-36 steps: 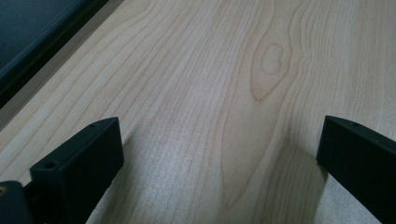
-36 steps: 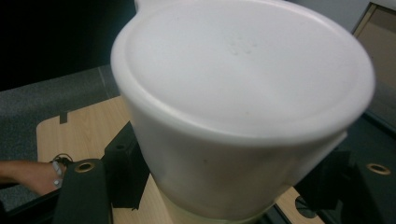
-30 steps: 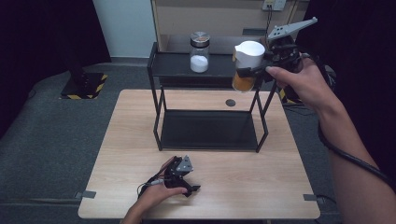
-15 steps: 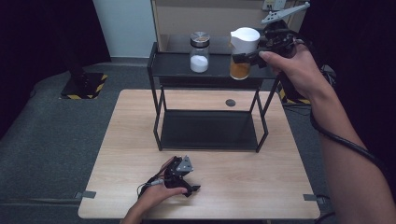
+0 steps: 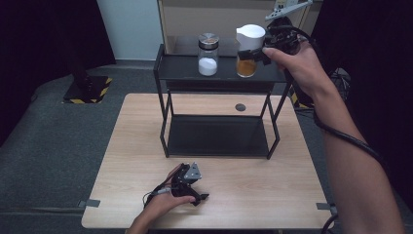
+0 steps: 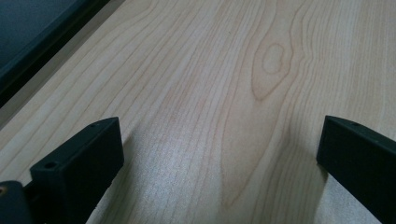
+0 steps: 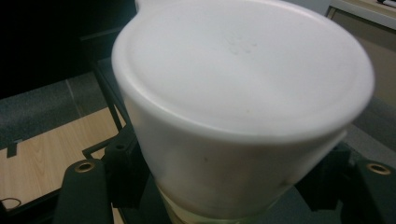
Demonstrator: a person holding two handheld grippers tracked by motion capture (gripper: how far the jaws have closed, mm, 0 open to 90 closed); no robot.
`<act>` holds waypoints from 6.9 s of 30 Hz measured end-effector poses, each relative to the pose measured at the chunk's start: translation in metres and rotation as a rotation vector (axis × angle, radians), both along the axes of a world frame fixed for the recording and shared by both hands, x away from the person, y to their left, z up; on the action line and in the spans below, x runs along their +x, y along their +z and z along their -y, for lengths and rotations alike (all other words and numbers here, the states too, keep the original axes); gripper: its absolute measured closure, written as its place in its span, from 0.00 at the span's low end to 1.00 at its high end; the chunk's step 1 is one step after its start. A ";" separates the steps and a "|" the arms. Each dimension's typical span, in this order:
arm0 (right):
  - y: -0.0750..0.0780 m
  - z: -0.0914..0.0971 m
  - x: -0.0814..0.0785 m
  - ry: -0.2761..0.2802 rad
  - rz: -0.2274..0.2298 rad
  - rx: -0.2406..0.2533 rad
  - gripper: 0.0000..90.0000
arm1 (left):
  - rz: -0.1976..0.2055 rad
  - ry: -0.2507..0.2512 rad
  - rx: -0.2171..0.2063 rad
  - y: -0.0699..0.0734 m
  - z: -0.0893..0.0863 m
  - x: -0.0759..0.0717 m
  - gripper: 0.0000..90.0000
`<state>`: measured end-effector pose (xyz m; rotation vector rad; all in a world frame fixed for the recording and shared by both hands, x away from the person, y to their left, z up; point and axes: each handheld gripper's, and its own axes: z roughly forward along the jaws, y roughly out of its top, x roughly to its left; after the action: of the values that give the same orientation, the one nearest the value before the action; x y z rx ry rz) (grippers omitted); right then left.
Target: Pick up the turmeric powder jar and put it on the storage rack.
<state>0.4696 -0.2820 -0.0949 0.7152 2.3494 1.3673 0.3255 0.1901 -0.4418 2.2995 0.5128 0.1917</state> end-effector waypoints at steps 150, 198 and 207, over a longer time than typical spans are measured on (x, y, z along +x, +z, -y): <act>-0.247 -0.001 -0.126 -0.035 -0.099 -0.112 0.06 | -0.001 0.016 -0.004 -0.001 0.000 -0.003 0.00; -0.329 0.036 -0.172 -0.151 -0.151 -0.171 0.05 | -0.001 0.018 -0.004 -0.001 0.000 -0.003 0.00; -0.333 0.046 -0.172 -0.179 -0.160 -0.165 0.06 | -0.001 0.018 -0.004 -0.001 0.000 -0.003 0.00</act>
<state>0.2980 -0.3276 -0.4277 0.9896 2.4164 1.0627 0.3225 0.1896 -0.4425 2.2915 0.5340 0.1979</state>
